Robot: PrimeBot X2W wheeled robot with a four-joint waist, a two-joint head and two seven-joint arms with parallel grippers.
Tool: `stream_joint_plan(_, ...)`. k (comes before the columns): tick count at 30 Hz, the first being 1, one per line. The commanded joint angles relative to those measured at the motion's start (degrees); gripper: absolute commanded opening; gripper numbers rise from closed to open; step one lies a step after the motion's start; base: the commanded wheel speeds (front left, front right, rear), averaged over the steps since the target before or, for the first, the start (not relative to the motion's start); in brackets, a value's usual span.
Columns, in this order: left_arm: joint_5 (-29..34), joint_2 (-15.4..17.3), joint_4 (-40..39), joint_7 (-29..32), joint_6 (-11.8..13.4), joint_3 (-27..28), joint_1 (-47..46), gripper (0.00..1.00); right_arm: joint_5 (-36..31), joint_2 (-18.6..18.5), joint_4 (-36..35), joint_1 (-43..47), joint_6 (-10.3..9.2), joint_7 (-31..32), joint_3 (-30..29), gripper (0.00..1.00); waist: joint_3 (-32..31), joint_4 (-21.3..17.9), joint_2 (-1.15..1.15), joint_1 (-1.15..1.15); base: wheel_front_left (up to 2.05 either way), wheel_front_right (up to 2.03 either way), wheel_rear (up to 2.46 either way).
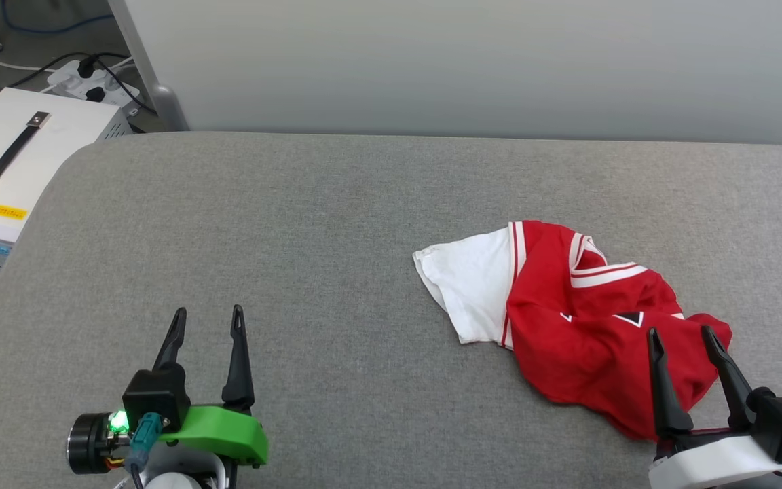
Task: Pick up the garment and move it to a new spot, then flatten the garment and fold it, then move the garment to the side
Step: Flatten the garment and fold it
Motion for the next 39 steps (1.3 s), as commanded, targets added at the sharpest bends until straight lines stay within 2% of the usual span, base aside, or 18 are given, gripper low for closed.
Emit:
stream_joint_plan(1, 0.82, -0.5, 0.08, -0.32, -0.47, 0.46, 0.85, 1.0, -0.13, -0.16, -0.25, 0.11, -0.05, -0.28, -0.27, 1.0, 0.09, -0.01, 0.0, 0.0, 0.0, 0.0, 0.0)
stream_joint_plan(5, 1.69, -1.38, 0.64, -0.32, -1.83, 1.23, 0.16, 1.0, -0.3, -0.38, -0.61, -0.49, -0.05, -0.28, -0.55, 1.0, 0.44, -0.08, 0.0, 0.0, 0.0, 0.0, 0.0)
stream_joint_plan(9, 2.57, -1.13, 1.05, -0.32, -4.46, 1.29, -3.29, 1.0, -0.52, -0.45, -0.98, -1.35, -0.05, -0.28, -0.14, 1.0, 1.42, -0.66, 0.0, 0.0, 0.0, 0.0, 0.0)
stream_joint_plan(15, 3.17, 1.47, 5.49, -0.17, -9.64, -0.32, -14.71, 1.0, -1.04, -0.6, -1.79, -2.99, -0.05, -0.28, 0.92, 1.0, 3.86, -2.56, 0.0, 0.0, 0.0, 0.0, 0.0)
stream_joint_plan(18, 2.22, 3.15, 8.94, 2.37, -11.52, -2.29, -22.68, 1.0, -1.21, -0.63, -2.21, -4.08, -0.05, -0.28, 1.29, 1.0, 5.59, -4.12, 0.0, 0.0, 0.0, 0.0, 0.0)
stream_joint_plan(22, 0.4, 5.37, 12.92, 9.46, -12.5, -6.78, -33.24, 1.0, -1.3, -0.68, -2.91, -5.66, -0.05, -0.28, 1.46, 1.0, 8.34, -5.75, 0.0, 0.0, 0.0, 0.0, 0.0)
stream_joint_plan(27, -4.57, 7.29, 17.39, 17.99, -12.65, -16.91, -45.07, 1.0, -1.38, -0.6, -3.3, -7.65, -0.05, -0.28, 1.79, 1.0, 11.53, -7.59, 0.0, 0.0, 0.0, 0.0, 0.0)
stream_joint_plan(33, -19.75, 8.52, 23.14, 33.98, -12.66, -30.36, -56.62, 1.0, -1.45, -0.45, -3.45, -9.88, -0.05, -0.28, 2.36, 1.0, 14.82, -9.67, 0.0, 0.0, 0.0, 0.0, 0.0)
stream_joint_plan(39, -31.72, 10.22, 24.8, 49.46, -12.67, -43.12, -64.39, 1.0, -1.53, -0.23, -3.78, -11.74, -0.05, -0.28, 2.86, 1.0, 18.08, -11.58, 0.0, 0.0, 0.0, 0.0, 0.0)
